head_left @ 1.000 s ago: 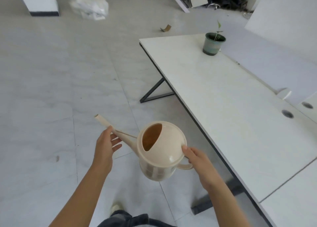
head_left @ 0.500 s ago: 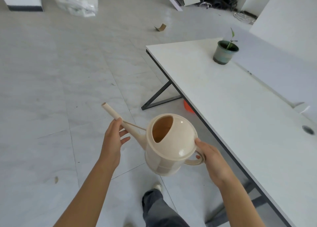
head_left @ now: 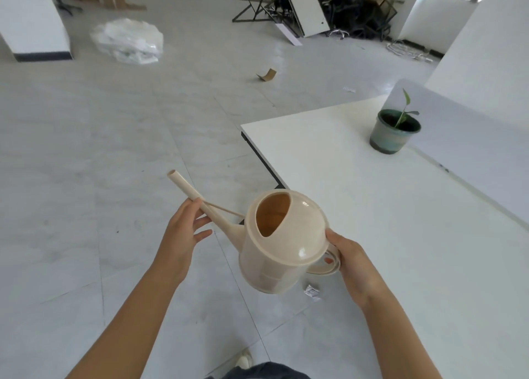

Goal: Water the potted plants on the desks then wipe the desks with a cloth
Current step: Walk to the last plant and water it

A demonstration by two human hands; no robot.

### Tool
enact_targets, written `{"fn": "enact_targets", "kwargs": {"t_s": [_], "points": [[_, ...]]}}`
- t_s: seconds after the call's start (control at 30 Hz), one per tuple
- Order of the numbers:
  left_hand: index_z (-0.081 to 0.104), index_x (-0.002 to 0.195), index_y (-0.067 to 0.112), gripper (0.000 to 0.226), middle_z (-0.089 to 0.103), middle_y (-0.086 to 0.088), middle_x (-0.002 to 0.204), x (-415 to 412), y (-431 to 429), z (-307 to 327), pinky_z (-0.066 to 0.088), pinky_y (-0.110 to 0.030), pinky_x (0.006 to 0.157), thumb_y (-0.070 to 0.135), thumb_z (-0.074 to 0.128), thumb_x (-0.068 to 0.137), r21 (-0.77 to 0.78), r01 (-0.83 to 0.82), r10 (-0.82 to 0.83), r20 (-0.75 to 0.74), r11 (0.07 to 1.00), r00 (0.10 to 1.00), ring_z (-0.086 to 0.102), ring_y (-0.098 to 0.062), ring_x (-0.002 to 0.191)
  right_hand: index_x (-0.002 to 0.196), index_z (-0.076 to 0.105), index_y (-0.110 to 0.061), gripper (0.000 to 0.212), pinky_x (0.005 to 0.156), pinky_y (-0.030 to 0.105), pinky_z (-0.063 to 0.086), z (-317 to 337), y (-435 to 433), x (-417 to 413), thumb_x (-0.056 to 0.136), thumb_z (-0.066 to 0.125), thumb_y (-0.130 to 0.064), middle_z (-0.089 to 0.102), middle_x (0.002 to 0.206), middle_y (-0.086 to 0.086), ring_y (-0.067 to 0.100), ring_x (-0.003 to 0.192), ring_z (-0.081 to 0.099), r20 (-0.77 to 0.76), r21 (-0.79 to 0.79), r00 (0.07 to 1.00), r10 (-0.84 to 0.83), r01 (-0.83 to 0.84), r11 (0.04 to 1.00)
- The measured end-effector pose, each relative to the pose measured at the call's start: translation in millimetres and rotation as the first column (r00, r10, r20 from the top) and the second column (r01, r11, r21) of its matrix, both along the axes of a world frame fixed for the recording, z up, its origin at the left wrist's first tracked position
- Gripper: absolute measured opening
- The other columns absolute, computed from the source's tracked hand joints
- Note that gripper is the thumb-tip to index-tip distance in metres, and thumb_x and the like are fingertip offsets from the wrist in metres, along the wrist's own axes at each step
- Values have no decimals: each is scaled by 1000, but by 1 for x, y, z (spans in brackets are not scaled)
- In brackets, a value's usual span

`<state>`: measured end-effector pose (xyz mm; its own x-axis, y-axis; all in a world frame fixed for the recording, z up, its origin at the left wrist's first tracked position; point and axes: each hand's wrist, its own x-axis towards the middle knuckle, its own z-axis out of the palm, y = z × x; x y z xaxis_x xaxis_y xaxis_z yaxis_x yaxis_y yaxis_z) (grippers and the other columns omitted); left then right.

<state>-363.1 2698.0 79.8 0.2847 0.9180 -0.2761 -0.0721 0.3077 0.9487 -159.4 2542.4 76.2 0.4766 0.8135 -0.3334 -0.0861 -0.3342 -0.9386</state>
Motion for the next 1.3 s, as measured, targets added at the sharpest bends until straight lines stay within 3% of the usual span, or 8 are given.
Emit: {"fn": "enact_targets", "kwargs": {"t_s": [0.2,0.4,0.53,0.7,0.93,1.07,1.2,1.3], "points": [[51,122,18,30,59,-4,115,50,69,-5,45,-36,85,29,37,98,-25,32,-31,58,999,998,54,-23,116,78,57,-15,42,81,33,34,7,66,37,70,53,-56,51,78,6,17,79,45,-13,-24,999,-45,45,999],[36,141,24,44,56,1,129,116,144,-14,42,-41,100,26,37,98,15,229,-229,90,973,969,53,-17,118,72,52,-17,40,79,31,32,-1,113,71,69,49,-57,45,74,1,11,74,42,29,-10,982,-187,187,982],[49,124,37,31,64,15,108,165,192,-7,41,-39,101,23,39,97,28,432,-432,129,902,893,56,-6,110,77,49,-18,42,79,32,31,4,137,85,67,50,-59,36,80,4,16,80,35,49,-4,927,-372,372,928],[49,118,45,36,60,21,119,222,232,0,41,-33,94,28,50,86,68,663,-664,158,746,731,53,-9,119,78,52,-19,43,78,34,28,12,154,91,66,50,-60,39,80,3,16,79,35,41,8,815,-578,578,816],[35,140,33,48,53,8,134,306,231,-23,39,-37,100,19,42,95,-22,803,-796,124,595,593,47,-16,125,74,70,-22,33,80,30,38,7,144,114,91,44,-33,69,68,-18,-8,70,62,18,-78,632,-775,774,629],[28,143,34,50,53,6,131,356,210,-26,37,-40,103,22,41,96,-30,851,-846,94,524,524,48,-18,124,73,71,-22,31,83,31,39,13,126,138,89,47,-34,71,75,-15,3,82,62,20,-94,597,-802,799,593],[26,144,34,54,57,7,124,407,190,-22,35,-40,105,18,42,94,-24,874,-867,115,485,484,49,-19,122,70,68,-14,28,84,32,38,22,108,167,63,58,-40,63,78,-1,13,84,55,-3,-11,555,-832,832,555],[31,136,39,49,59,10,113,442,179,-19,35,-38,103,17,42,93,-10,878,-870,129,479,476,51,-19,119,86,69,-4,18,80,24,38,21,99,190,83,60,-20,69,74,-12,1,76,58,10,38,564,-826,825,564]]}}
